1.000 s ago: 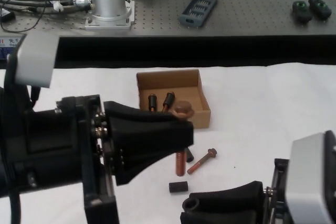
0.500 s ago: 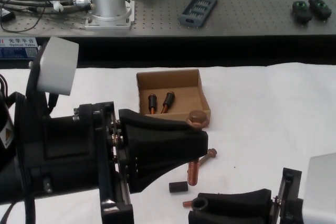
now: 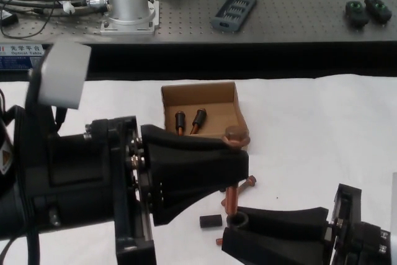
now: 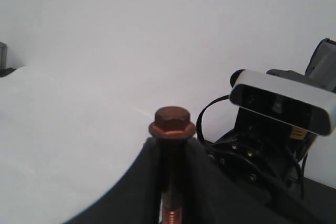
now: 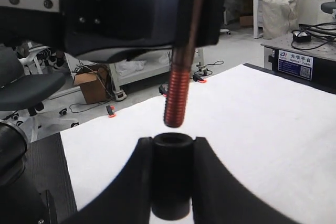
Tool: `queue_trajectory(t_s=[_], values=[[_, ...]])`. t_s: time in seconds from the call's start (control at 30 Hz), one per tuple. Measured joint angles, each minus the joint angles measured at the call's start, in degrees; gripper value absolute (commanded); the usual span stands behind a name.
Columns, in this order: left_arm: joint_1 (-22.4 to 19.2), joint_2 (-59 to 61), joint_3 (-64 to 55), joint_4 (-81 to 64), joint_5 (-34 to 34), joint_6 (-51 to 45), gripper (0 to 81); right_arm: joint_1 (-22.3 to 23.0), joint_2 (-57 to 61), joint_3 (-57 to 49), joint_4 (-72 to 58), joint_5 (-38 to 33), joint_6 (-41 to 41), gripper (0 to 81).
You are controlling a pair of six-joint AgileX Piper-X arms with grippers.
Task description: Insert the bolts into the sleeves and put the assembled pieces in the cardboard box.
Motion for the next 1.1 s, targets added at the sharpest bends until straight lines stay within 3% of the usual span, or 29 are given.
queue_trajectory(t_s=[1.1], values=[[0.0, 0.0, 0.0, -3.3, 2.33, -2.22, 0.6, 0.0, 0.56, 0.12, -4.4, -1.58, 2.65, 3.2]])
